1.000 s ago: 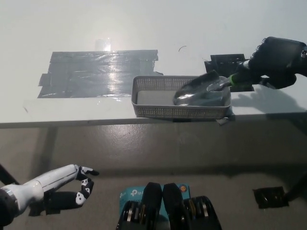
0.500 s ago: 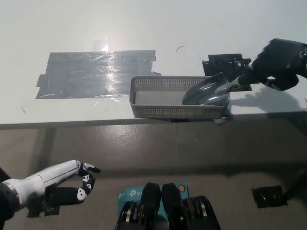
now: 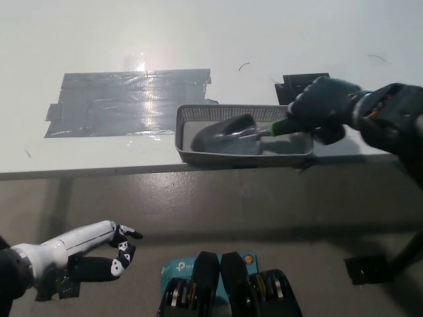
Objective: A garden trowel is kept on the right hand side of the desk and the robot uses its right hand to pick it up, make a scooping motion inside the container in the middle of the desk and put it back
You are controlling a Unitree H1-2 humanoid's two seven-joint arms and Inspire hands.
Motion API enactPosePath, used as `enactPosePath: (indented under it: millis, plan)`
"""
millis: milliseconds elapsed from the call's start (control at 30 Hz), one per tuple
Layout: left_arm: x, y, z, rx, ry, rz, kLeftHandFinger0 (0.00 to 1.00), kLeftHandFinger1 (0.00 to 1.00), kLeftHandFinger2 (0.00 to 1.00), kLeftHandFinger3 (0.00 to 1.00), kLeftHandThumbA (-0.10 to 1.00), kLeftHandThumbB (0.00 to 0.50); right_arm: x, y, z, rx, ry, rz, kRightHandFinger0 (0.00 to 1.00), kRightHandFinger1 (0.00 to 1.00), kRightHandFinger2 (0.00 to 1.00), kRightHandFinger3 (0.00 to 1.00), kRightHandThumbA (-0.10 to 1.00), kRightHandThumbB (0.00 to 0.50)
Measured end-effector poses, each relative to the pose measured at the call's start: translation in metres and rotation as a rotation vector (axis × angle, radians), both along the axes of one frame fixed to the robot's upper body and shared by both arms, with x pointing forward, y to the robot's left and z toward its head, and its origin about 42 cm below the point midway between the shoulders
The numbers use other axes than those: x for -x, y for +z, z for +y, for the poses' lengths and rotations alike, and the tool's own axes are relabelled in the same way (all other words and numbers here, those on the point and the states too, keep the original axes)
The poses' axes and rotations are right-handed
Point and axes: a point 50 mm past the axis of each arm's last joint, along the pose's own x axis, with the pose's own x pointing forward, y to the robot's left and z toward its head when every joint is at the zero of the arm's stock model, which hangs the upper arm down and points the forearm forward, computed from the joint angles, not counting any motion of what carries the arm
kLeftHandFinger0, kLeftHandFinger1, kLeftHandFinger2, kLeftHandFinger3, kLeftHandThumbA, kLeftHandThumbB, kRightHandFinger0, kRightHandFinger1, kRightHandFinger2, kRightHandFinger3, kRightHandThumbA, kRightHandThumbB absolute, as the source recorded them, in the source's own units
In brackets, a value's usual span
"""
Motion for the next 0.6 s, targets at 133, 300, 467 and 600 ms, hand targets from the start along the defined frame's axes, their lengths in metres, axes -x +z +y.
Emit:
enactPosePath:
  millis: [133, 300, 467, 600]
  plan:
    - [-0.001, -0.001, 0.000, 0.000, 0.002, 0.004, 0.89, 0.84, 0.90, 1.00, 1.00, 0.391, -0.008, -0.013, 0.010, -0.011, -0.039, 0.024, 0.00, 0.18, 0.53, 0.19, -0.10, 0.000]
    - [-0.001, -0.004, -0.004, -0.001, -0.010, 0.014, 0.90, 0.84, 0.91, 1.00, 1.00, 0.432, -0.011, -0.022, 0.017, -0.029, -0.069, 0.040, 0.00, 0.20, 0.53, 0.05, -0.10, 0.001]
    - [0.001, -0.007, -0.004, -0.001, -0.009, 0.023, 0.88, 0.82, 0.91, 1.00, 1.00, 0.440, -0.013, -0.025, 0.014, -0.087, -0.118, 0.067, 0.00, 0.33, 0.62, 0.13, -0.10, 0.022]
    - [0.004, -0.011, -0.003, 0.002, -0.005, 0.036, 0.88, 0.83, 0.90, 1.00, 1.00, 0.426, -0.016, -0.019, 0.005, -0.158, -0.177, 0.103, 0.00, 0.38, 0.64, 0.05, -0.10, 0.176]
